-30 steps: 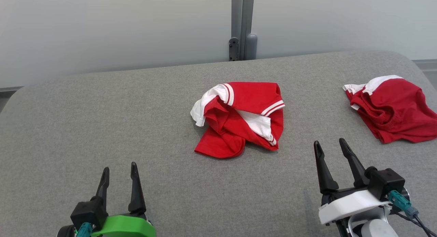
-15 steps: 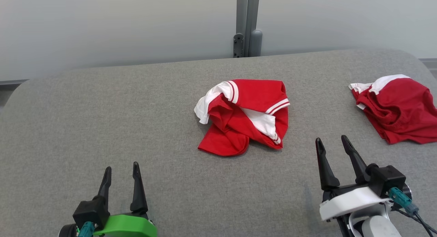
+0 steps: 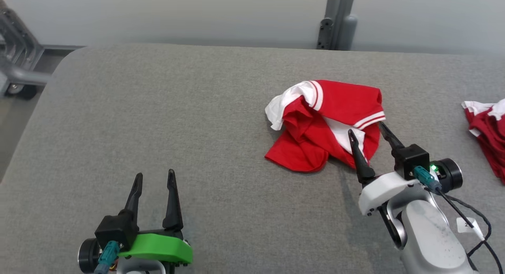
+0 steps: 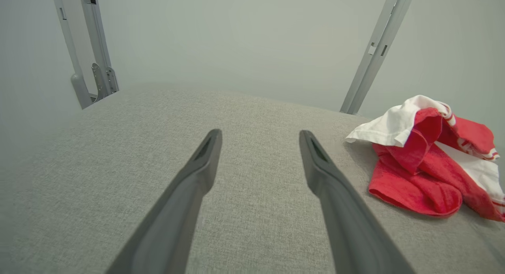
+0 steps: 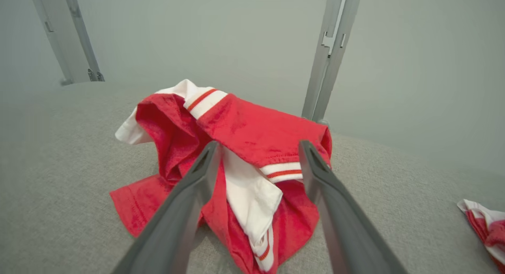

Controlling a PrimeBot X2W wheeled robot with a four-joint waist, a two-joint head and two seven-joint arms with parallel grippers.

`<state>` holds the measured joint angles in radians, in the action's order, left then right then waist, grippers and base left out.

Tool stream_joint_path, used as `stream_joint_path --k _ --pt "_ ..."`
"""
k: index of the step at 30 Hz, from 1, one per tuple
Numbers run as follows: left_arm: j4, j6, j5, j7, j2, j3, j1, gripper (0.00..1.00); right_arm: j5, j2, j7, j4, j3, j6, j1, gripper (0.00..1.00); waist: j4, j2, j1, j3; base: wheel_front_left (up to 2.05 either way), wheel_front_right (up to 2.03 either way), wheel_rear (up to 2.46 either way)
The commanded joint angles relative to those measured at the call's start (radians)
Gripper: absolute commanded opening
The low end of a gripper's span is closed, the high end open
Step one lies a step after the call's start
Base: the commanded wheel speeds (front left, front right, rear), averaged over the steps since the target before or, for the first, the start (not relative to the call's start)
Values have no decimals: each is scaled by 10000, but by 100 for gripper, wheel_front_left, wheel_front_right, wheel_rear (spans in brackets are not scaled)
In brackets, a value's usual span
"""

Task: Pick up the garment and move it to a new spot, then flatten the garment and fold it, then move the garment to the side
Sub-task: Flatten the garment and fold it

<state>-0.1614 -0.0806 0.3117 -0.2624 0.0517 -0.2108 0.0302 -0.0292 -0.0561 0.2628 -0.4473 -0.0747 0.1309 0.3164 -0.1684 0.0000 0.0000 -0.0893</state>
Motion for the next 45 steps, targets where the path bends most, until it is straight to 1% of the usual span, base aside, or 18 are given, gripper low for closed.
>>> stream_joint_path --k 1,6,9,10,11,12,16,23,27,33,37,40,42,45 --pt "42 -47 72 -33 -1 -27 174 100 -328 -188 27 -396 105 -1 331 100 -1036 0 0 -627 0 0 0" --pt "90 -105 255 -31 -8 -119 218 100 -1185 -426 25 -2089 506 -3 1266 100 -1667 0 0 -829 0 0 0" --pt "119 -170 377 -33 -6 -246 255 100 -1478 -458 27 -2628 835 -3 1851 100 -1941 0 0 -891 0 0 0" --pt "140 -196 399 -33 -8 -269 270 100 -1527 -470 26 -2661 936 -3 1986 49 -2000 0 0 -902 0 0 0" --pt "159 -231 413 -33 -7 -286 264 100 -1588 -458 26 -2674 1026 -3 2064 34 -2037 0 0 -905 0 0 0" --pt "173 -262 416 -33 -8 -297 242 100 -1624 -449 26 -2668 1113 -3 2134 0 -2055 0 0 -907 0 0 0" --pt "184 -349 491 -33 -9 -323 159 100 -1814 -528 26 -2729 1194 -3 2557 0 -2047 0 0 -898 0 0 0" --pt "179 -401 582 -33 -10 -373 205 100 -1626 -473 26 -1901 735 -3 3298 0 -1861 0 0 -853 0 0 0" --pt "134 -378 624 -31 -8 -416 255 100 -1234 -374 27 -1648 -90 -1 3820 0 -1838 0 0 -856 0 0 0" --pt "62 -349 653 -31 -6 -576 348 100 -597 -356 28 -1902 -1820 -1 4717 0 -2093 0 0 -861 0 0 0" --pt "17 -334 689 -31 -6 -684 370 100 -205 -391 27 -2428 -2677 -3 5287 0 -2399 0 0 -872 0 0 0" --pt "-37 -299 701 -33 -6 -804 422 100 -4 -537 27 -3169 -3137 -3 5829 0 -2685 0 0 -910 0 0 0" --pt "-63 -288 730 -33 -8 -932 479 100 49 -802 27 -3780 -3219 -3 6223 0 -2910 0 0 -961 0 0 0" --pt "-95 -327 763 -31 -5 -1060 523 100 -15 -1341 27 -4832 -2935 -3 6766 0 -3233 0 0 -1023 0 0 0"
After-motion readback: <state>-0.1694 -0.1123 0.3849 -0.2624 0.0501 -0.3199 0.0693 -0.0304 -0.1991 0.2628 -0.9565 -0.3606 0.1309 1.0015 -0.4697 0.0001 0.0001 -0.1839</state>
